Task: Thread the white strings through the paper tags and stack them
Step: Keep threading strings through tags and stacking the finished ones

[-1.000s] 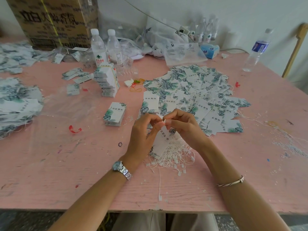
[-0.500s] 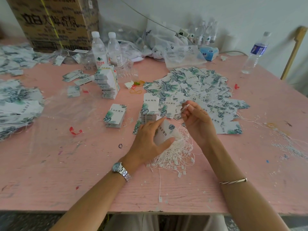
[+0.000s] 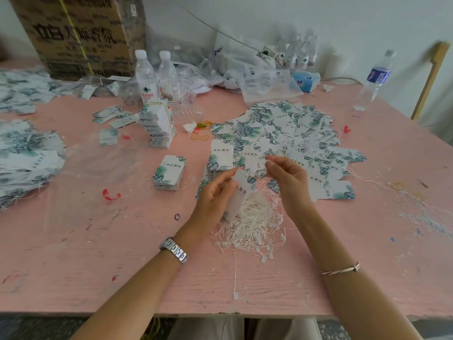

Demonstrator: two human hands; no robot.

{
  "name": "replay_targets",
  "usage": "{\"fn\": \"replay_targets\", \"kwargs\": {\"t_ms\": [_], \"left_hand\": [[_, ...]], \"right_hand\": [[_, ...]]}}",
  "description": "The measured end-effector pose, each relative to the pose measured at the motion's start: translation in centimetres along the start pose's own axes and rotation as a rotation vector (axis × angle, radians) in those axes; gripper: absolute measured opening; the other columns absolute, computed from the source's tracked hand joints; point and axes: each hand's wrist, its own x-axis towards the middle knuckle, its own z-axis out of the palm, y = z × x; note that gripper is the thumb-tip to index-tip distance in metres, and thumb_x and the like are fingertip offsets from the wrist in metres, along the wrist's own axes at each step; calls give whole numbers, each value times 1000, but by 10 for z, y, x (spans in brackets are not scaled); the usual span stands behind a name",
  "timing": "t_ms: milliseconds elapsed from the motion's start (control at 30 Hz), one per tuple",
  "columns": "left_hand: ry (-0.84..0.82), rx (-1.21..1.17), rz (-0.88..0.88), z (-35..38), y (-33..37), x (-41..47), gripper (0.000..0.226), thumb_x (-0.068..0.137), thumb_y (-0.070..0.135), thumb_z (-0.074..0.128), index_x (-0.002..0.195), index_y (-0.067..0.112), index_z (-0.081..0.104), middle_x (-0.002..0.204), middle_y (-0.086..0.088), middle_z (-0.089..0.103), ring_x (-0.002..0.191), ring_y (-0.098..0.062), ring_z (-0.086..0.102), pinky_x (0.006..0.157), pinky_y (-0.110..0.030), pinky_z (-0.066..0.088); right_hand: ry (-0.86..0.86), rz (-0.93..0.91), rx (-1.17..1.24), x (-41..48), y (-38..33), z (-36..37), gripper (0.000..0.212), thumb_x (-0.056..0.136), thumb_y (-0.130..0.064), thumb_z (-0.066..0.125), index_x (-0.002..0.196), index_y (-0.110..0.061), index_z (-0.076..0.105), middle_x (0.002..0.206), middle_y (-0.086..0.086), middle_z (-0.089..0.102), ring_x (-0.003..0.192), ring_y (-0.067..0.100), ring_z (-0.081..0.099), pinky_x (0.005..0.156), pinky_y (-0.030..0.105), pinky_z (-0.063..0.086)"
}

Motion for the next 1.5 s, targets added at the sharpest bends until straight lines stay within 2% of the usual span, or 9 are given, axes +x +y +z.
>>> {"fn": "replay_targets", "kwargs": {"t_ms": [233,400,533,667,933,1033,1133,1300,1500], "left_hand": [[191,-211,21,-5,-3,8,25,94,8,67,115,20,63,106,1,77,99,-12,72,77,-21,56],[277,-207,49,-5,-4,9,25,91,14,72,111,18,58,100,2,77,74,-10,69,52,-21,53],[299,-208,60,-5,-2,7,22,92,14,71,108,18,57,100,2,74,64,-14,64,48,-26,54],[308,-194,110,-5,-1,8,16,92,14,70,102,17,59,95,2,71,77,-10,69,68,-18,53],[293,-58,114,-5,0,5,6,96,17,67,97,20,63,82,17,67,78,-4,62,76,-19,52],[290,151,209,-4,0,1,9,94,31,66,93,23,64,83,15,65,75,0,56,72,-14,44],[260,442,364,-4,-3,-1,7,94,21,69,91,14,68,91,3,63,75,-8,53,73,-20,45],[166,792,413,-7,-6,0,17,90,9,72,104,16,79,100,-6,62,93,-25,59,80,-48,51],[35,945,435,-11,-5,-1,23,87,11,76,105,25,79,109,-5,61,99,-24,54,83,-39,43]], "right_hand": [[-25,-78,-394,-9,8,9,12,98,-11,60,103,-17,70,80,2,64,70,11,54,67,23,48],[-383,-159,-246,-18,4,15,31,96,-22,64,123,-10,57,82,2,65,71,11,58,66,19,44],[-481,-228,-278,-20,6,16,39,91,-2,68,124,-4,47,72,-4,58,67,15,53,66,28,44],[-212,-287,-225,-16,3,14,22,93,2,63,102,-10,47,83,9,60,75,31,57,66,53,48],[407,-315,-754,13,2,-20,16,102,-8,50,108,-5,64,97,7,65,85,18,55,73,28,44],[439,-222,-935,16,5,-27,28,104,-9,44,124,3,59,122,16,59,104,18,48,86,21,32],[418,-155,-1141,16,7,-27,37,104,-19,45,133,2,53,131,19,53,124,32,41,104,37,31],[451,-79,-1382,13,8,-25,42,101,-33,44,128,-4,60,125,19,45,119,36,34,98,43,28],[408,-148,-1308,12,10,-18,32,98,-26,52,122,-8,61,134,17,35,128,37,26,103,45,22]]}}
